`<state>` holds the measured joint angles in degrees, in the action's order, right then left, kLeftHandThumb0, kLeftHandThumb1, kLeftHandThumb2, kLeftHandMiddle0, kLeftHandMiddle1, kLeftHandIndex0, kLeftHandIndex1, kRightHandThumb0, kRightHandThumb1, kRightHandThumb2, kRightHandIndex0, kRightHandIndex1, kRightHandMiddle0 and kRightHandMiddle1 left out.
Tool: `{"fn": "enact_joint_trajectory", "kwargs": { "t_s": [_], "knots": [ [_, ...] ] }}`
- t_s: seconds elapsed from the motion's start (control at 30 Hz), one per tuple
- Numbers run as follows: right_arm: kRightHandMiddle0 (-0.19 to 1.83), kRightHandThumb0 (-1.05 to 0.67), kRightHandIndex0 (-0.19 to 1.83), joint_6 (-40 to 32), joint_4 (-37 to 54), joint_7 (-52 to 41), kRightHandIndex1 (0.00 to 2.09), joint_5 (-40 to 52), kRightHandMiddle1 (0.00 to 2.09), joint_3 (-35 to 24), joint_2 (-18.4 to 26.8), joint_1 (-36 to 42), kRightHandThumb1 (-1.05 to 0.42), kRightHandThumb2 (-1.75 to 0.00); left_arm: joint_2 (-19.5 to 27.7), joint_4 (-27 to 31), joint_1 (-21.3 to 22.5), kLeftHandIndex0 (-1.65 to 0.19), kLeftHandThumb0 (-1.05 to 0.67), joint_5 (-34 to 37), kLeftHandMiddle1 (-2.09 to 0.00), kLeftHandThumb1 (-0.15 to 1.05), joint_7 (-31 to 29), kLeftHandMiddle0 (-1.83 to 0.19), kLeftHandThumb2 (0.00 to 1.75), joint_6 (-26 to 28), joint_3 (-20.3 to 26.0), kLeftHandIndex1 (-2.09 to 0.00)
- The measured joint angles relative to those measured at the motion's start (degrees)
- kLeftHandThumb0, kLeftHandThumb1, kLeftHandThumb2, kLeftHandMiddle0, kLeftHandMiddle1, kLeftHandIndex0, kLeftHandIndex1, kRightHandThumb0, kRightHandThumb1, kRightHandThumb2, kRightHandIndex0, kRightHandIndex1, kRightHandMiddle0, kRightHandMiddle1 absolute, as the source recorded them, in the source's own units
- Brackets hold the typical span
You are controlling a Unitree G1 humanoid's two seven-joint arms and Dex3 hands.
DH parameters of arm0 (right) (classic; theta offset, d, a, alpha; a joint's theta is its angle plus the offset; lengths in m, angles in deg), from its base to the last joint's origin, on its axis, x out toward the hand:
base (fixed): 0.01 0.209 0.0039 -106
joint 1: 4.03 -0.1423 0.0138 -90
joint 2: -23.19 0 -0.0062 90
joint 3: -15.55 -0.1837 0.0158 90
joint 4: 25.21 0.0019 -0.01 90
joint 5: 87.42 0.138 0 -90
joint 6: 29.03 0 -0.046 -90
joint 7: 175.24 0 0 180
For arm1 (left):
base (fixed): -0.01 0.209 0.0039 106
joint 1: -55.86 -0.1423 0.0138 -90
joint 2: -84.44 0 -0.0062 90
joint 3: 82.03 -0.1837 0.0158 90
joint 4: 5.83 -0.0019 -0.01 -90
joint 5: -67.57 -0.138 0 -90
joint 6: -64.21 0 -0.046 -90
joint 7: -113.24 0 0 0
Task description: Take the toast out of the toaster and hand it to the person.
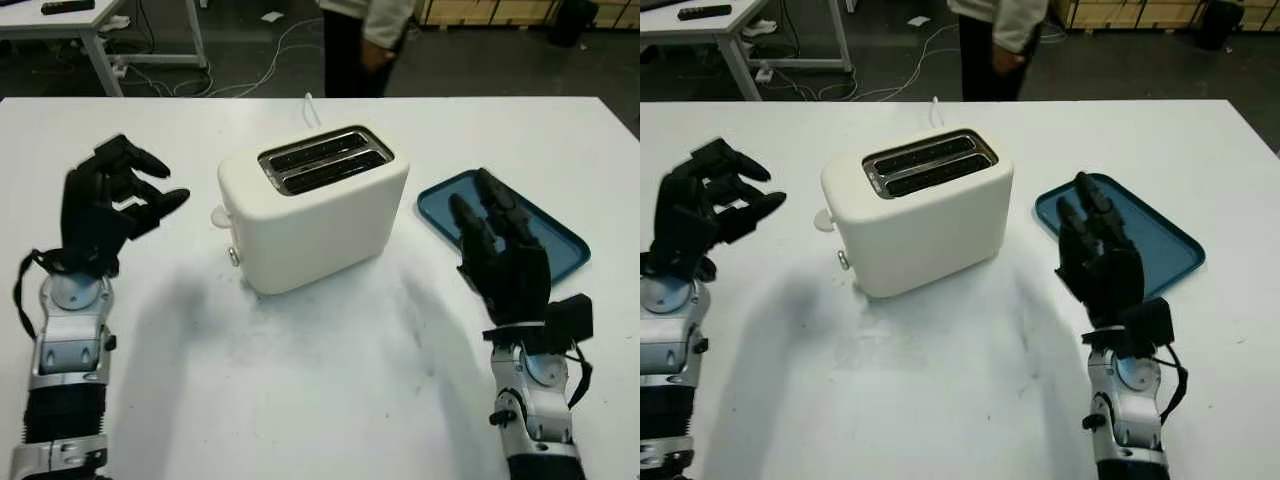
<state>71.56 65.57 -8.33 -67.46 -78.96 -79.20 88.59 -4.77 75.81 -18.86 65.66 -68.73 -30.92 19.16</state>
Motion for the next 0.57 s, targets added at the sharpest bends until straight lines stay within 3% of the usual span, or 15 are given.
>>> {"fn": "enact_joint_trajectory", "kwargs": {
  "t_s": [0.17,0.57],
  "knots": [
    [0.27,-0.51,0.25,-2.0,0.6,0.0,0.02,1.0,0.01,0.3,-2.1,1.9,-0.92,-0.64,-3.0,-0.6,-1.8,-0.57,-1.05,-0.3,-1.52,0.68,0.7,-0.67,0.01,0.1,-1.2,-1.56],
    [0.29,-0.51,0.26,-1.9,0.1,0.6,0.02,0.3,0.01,-0.7,-3.1,1.0,-0.92,-0.65,-3.3,2.6,-3.5,-0.61,-1.05,-0.5,-1.45,0.63,1.0,-0.72,0.00,4.8,-1.4,-1.50]
  ]
}}
